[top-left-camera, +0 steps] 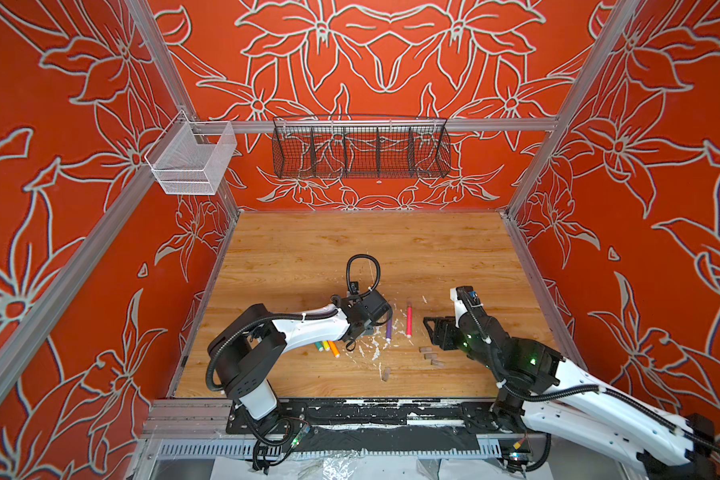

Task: Insert the pens into the pen caps
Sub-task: 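Grasp and lift the blue marker with the left gripper, then hold the blue marker upright while the right gripper moves toward the caps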

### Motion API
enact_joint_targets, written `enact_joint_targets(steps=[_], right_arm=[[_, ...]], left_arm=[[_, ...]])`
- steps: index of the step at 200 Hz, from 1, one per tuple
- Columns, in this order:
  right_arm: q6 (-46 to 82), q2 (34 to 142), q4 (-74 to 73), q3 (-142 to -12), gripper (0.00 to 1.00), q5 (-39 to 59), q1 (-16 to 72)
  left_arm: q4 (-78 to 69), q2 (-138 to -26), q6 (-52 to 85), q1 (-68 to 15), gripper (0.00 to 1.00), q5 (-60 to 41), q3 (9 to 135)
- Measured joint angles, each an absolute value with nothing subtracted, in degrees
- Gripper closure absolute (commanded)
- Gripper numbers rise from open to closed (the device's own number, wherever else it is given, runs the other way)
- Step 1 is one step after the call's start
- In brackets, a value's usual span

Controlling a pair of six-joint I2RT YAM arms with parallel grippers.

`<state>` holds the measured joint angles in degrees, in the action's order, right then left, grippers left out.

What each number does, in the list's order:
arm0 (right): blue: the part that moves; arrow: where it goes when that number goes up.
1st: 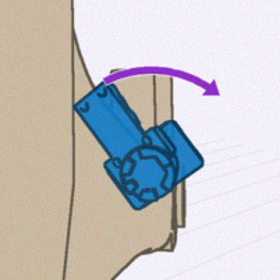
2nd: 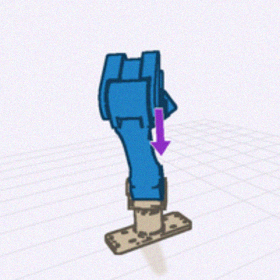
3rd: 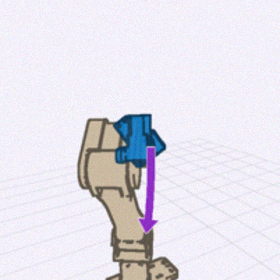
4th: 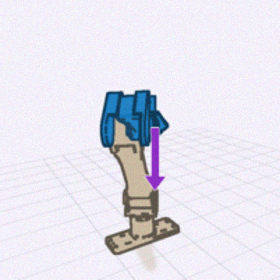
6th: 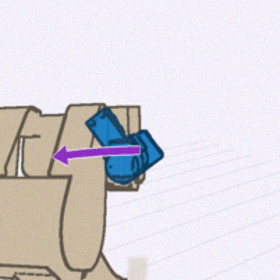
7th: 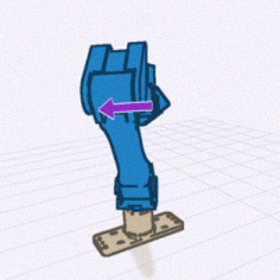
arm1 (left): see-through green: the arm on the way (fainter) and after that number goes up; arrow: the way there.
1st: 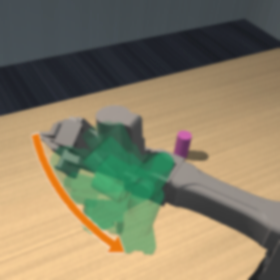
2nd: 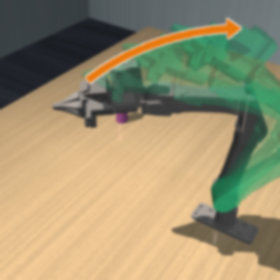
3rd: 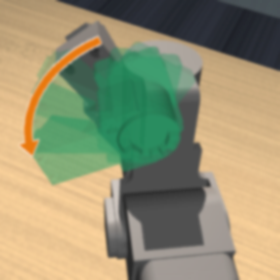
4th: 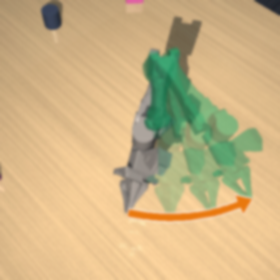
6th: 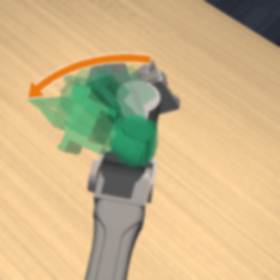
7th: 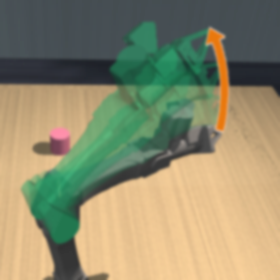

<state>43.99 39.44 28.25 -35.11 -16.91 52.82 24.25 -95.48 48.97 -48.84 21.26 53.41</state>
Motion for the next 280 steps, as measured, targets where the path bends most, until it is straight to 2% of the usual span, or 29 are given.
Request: enact_joint_targets(steps=[53,97,125,181,228,280], right_arm=[[44.27,39.07,27.97,-35.11,0.29,-16.38,52.82],[44.58,39.24,27.07,-35.11,0.29,-15.59,52.82],[44.91,39.24,25.71,-35.07,0.23,-14.76,52.82],[45.76,42.04,15.42,-34.17,0.2,-7.75,49.34],[50.48,55.09,1.93,-34.09,0.2,5.19,43.44],[55.55,66.46,-11.77,-35.09,0.22,13.91,43.03]], left_arm=[[21.69,-97.89,50.72,-48.84,0.68,18.98,53.39],[20.01,-98.48,52.27,-48.84,0.9,19.42,53.19],[19.09,-98.48,52.86,-48.84,1.0,19.46,53.17],[21.23,-94.11,49.95,-48.82,1.0,19.11,52.6],[20.69,-78.76,42.44,-49.84,1.0,17.82,52.36],[13.8,-66.72,33.32,-55.53,1.0,15.14,46.24]])
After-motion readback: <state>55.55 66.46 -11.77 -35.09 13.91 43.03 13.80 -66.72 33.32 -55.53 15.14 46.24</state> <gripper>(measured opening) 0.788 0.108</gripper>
